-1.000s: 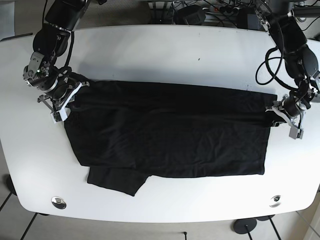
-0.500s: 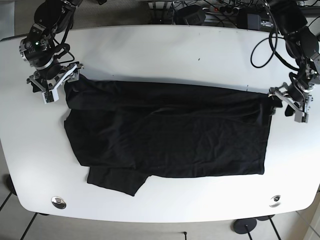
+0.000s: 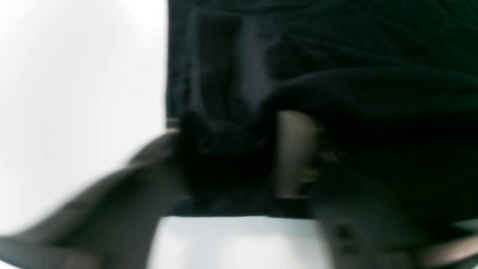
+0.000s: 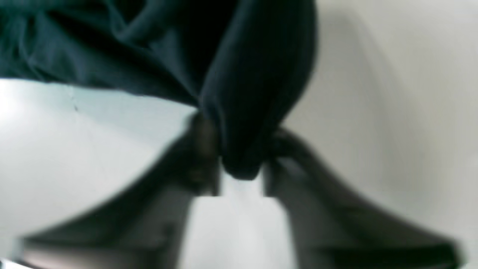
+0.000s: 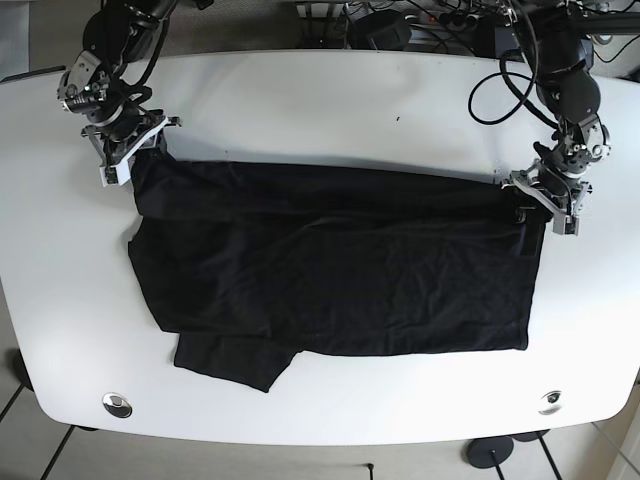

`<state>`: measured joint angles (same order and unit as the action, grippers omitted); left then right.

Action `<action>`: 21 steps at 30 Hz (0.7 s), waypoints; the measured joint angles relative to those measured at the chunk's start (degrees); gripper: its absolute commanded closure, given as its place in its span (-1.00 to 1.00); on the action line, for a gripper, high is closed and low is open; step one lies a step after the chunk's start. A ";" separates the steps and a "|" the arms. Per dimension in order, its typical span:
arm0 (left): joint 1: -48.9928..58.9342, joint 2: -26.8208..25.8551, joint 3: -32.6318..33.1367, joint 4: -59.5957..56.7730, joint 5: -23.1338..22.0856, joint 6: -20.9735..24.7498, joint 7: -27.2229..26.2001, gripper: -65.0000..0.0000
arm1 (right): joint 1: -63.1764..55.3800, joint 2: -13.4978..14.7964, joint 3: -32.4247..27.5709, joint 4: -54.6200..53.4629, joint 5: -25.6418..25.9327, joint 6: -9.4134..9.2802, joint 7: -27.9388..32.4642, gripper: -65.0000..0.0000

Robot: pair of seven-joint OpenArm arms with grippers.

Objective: Fold the T-shirt properly
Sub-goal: 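Lay the shirt down and drag its edge with both grippers to straighten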

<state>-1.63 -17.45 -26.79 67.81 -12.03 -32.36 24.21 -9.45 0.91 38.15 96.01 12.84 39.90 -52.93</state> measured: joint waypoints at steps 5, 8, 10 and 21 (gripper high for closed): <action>1.03 -2.10 0.15 0.02 -0.39 -0.66 1.16 0.97 | 0.02 7.06 -3.17 0.26 0.57 0.24 -3.34 0.93; 3.30 -3.54 -0.11 0.90 -1.49 -0.94 1.55 0.96 | -0.42 12.87 -3.17 2.95 1.09 0.42 -6.05 0.92; 6.84 -3.61 -0.04 4.57 -1.42 -1.42 1.86 0.95 | -1.14 17.16 -3.41 5.51 2.23 0.66 -10.01 0.87; 13.46 -3.39 -0.22 17.64 -0.37 -0.61 10.29 0.95 | -9.22 16.55 1.90 15.34 10.21 0.37 -15.78 -0.95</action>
<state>11.84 -20.84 -27.00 85.45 -12.40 -32.97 34.50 -18.68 17.45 40.05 111.35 23.05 40.27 -68.71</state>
